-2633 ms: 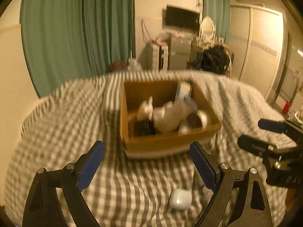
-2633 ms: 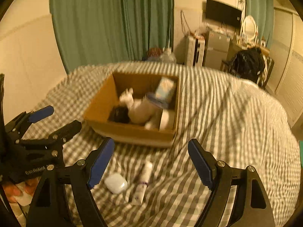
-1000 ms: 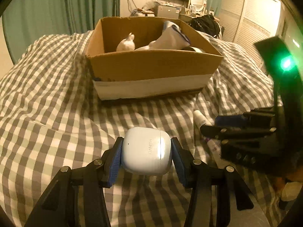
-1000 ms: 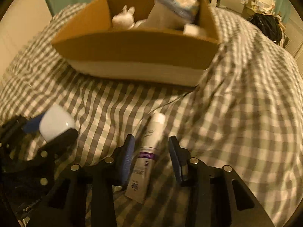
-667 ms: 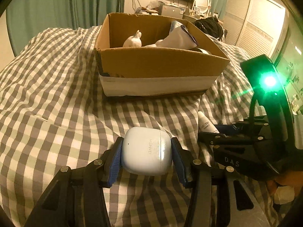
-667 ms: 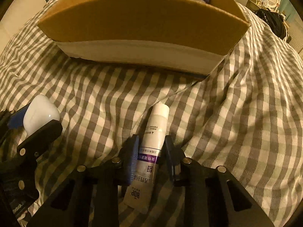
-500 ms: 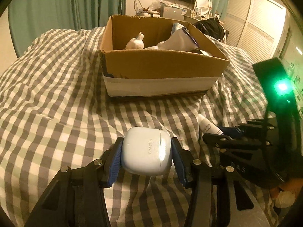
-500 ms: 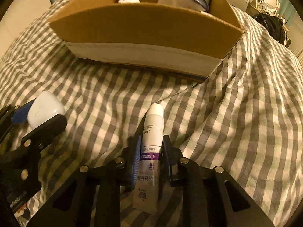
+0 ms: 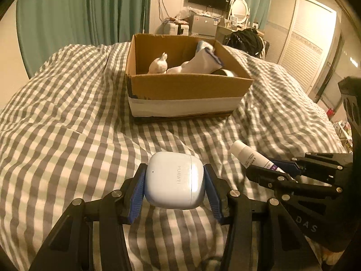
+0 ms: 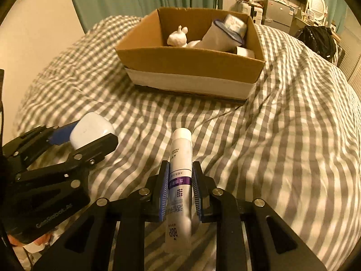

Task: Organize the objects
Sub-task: 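Carry the earbud case and white tube over the box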

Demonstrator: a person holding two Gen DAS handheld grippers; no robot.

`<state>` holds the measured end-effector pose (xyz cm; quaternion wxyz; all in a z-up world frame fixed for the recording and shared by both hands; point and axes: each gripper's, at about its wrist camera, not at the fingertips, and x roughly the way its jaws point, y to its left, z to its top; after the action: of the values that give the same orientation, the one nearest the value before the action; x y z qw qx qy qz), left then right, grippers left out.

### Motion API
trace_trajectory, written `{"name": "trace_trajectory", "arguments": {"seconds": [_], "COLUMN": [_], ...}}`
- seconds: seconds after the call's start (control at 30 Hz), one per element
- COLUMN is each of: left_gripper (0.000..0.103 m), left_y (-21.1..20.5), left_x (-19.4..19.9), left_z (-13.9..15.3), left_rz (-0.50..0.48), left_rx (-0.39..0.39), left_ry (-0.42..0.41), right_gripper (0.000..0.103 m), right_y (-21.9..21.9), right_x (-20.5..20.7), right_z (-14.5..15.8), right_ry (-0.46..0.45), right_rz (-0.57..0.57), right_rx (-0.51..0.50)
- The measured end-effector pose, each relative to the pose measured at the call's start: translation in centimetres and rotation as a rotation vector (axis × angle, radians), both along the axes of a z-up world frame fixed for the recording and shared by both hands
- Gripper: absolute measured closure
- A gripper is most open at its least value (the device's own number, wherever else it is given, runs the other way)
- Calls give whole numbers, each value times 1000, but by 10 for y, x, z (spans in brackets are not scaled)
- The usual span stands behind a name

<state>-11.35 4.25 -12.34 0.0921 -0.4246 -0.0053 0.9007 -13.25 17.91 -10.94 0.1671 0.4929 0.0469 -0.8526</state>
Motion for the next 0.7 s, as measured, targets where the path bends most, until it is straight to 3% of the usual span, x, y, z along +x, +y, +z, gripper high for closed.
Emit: {"name": "trace_trajectory", "arguments": {"seconds": [0.33, 0.7], "left_gripper": [53, 53], "left_y": [3, 3], "left_x": [31, 29], "left_z": [35, 91], "left_rz": [-17, -31], "left_rx": [13, 17], "left_ry": [61, 165], "right_gripper": [84, 84], "right_y": [1, 3], "right_x": [55, 64], "right_z": [31, 100], "right_ry": [83, 232], "right_rz": [-5, -1], "right_rx": [-51, -71]}}
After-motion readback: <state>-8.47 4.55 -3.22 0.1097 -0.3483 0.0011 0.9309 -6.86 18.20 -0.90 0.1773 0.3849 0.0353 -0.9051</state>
